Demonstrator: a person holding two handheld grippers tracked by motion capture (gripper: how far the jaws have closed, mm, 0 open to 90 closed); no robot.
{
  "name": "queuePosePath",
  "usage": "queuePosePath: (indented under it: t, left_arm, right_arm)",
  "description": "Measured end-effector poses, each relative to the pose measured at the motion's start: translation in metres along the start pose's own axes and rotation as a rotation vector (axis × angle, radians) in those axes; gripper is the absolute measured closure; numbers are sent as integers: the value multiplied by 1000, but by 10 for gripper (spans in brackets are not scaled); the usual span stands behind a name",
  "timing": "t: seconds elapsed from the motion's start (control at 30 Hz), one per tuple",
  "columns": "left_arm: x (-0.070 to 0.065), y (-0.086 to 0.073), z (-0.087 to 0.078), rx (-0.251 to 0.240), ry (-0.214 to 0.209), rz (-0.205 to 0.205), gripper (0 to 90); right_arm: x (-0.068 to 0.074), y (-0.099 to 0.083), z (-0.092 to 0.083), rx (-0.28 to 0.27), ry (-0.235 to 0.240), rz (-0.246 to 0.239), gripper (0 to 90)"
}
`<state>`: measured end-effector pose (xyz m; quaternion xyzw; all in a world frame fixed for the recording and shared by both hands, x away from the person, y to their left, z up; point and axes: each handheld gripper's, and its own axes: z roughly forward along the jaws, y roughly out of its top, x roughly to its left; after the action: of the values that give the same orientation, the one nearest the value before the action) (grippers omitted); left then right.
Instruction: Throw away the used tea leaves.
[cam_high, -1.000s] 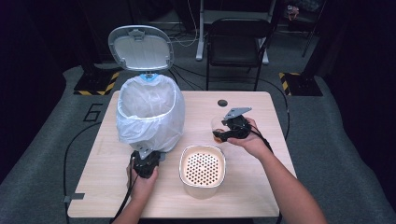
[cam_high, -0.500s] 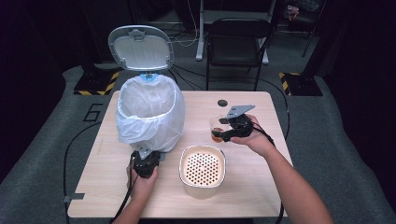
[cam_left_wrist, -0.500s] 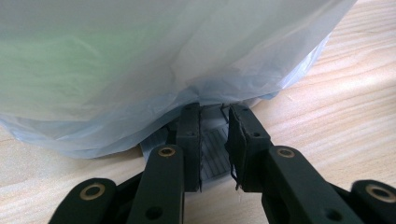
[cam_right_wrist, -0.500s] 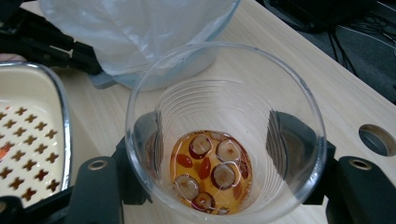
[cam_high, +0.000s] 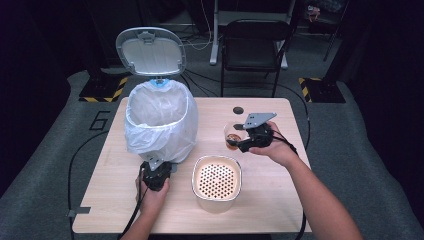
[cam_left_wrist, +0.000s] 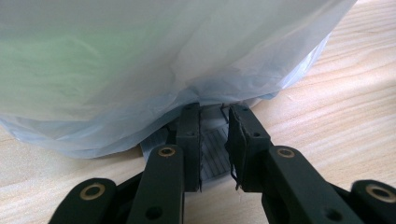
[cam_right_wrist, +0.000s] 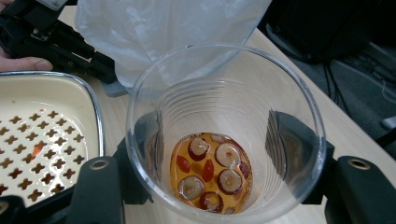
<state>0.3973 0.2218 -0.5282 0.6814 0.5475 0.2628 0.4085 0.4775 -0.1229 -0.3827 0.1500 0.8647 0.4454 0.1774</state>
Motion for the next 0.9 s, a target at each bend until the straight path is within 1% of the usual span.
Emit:
queuePosePath:
  t: [0.13,0.17,0.2,0.27,0.3,0.33,0.37,0.43,0.53,0.57,0.6,0.63,0.67,0.73,0.77,0.8,0.83,0.87,0.9]
  left_arm:
    - [0,0,0,1,0,0,749]
    - [0,0,0,1,0,0,749]
    - [0,0,0,1,0,1,749]
    - [0,0,0,1,0,0,749]
    - [0,0,0,0,0,-1,748]
    - [0,0,0,1,0,2,748]
    - [0,0,0,1,0,1,748]
    - [0,0,0,0,0,0,748]
    - [0,0,0,0,0,-1,748]
    - [0,0,0,-2,0,-3,749]
    - [0,0,0,7,-3,-1,748]
    - [0,0,0,-3,0,-3,748]
    - [0,0,0,-1,0,-1,748]
    - [0,0,0,0,0,0,748]
    - [0,0,0,2,0,10,748]
    - [0,0,0,1,-3,-3,748]
    - [0,0,0,1,-3,-3,749]
    - [-1,0,0,-1,-3,-6,749]
    - [-1,0,0,-1,-2,-5,749]
  right_arm:
    - [6,3,-5,-15,-16,-58,367]
    - [6,3,-5,-15,-16,-58,367]
    - [7,4,-6,-16,-25,-76,367]
    - [13,6,-9,-6,-46,-129,367]
    - [15,6,-9,-6,-53,-139,367]
    - [17,7,-10,-6,-66,-160,367]
    - [19,8,-10,-8,-69,-169,367]
    - [24,10,-12,-8,-87,-203,368]
    - [31,13,-14,-13,-120,-274,369]
    - [35,14,-14,-8,-133,-306,369]
    - [38,15,-14,-2,-147,-342,369]
    - [42,16,-14,6,-156,-380,368]
    - [46,16,-14,7,-165,-409,368]
    - [50,17,-15,5,-177,-449,367]
    - [53,17,-14,3,-178,-466,367]
    - [55,17,-14,6,-182,-499,367]
    - [55,17,-14,6,-182,-499,367]
    - [61,17,-14,9,-188,-532,367]
    - [61,17,-14,9,-188,-532,367]
